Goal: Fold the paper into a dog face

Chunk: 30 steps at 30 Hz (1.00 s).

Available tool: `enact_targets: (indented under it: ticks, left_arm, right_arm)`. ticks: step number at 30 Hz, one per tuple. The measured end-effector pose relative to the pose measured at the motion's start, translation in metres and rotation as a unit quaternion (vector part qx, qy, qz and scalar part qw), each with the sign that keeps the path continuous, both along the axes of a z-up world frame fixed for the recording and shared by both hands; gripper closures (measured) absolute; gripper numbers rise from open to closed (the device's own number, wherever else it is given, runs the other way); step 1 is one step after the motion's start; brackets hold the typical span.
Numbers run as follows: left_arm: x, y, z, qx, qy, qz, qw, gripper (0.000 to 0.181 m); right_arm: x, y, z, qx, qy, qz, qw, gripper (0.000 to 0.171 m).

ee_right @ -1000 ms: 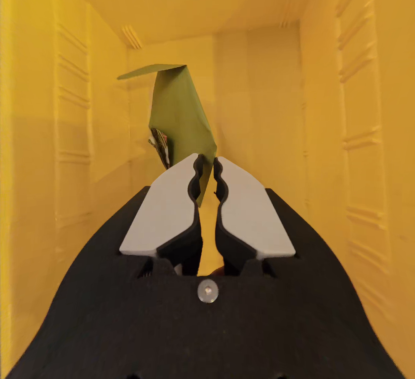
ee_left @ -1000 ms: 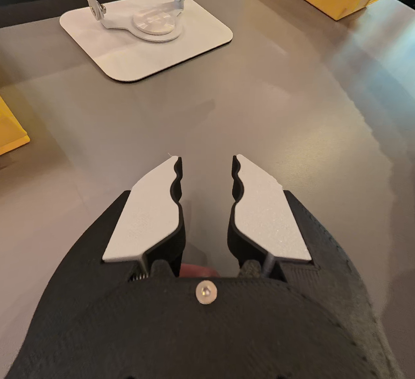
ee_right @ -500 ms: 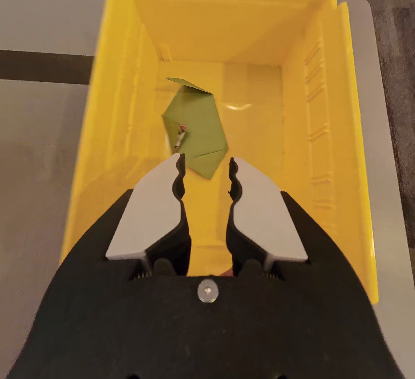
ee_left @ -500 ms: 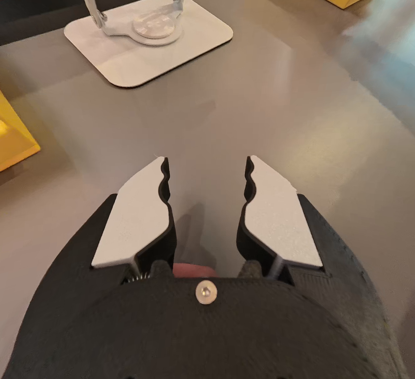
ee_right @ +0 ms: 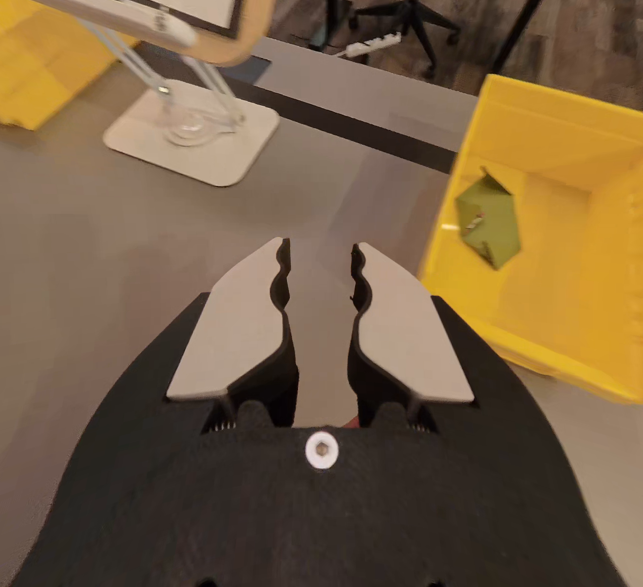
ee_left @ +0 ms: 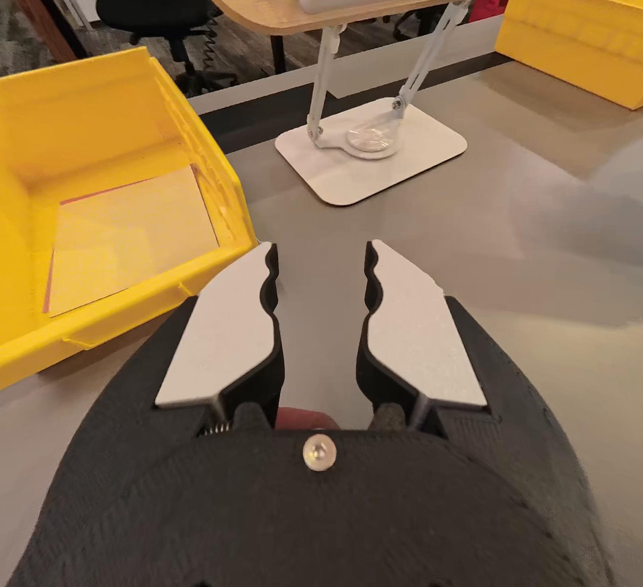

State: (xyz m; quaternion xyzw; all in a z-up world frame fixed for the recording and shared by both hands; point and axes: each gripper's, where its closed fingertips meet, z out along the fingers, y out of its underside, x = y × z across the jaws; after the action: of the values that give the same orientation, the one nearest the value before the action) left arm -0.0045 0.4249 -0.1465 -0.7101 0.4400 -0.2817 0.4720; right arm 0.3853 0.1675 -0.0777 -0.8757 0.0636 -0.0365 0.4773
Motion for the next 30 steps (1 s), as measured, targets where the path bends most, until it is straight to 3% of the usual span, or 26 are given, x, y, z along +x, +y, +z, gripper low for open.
enact_targets:
  ticks: [7,15,21,30]
  left_arm:
    - [0.003,-0.003,-0.013,0.009,0.021,-0.006,1.000,0.135]
    - [-0.001,-0.001,-0.023,-0.002,0.022,0.004,1.000,0.135]
    - [0.000,0.006,-0.034,-0.007,0.028,0.013,0.999,0.132]
    - [0.000,0.009,-0.043,-0.023,0.033,0.020,0.999,0.121]
  right_arm:
    - [-0.111,0.030,-0.017,0.040,0.072,0.083,0.993,0.148]
    - [-0.218,0.069,-0.042,0.059,0.077,0.169,0.981,0.148]
    - [-0.236,0.073,-0.096,-0.017,-0.047,0.224,0.973,0.149]
    - [-0.227,0.074,-0.111,-0.027,-0.066,0.233,0.970,0.146]
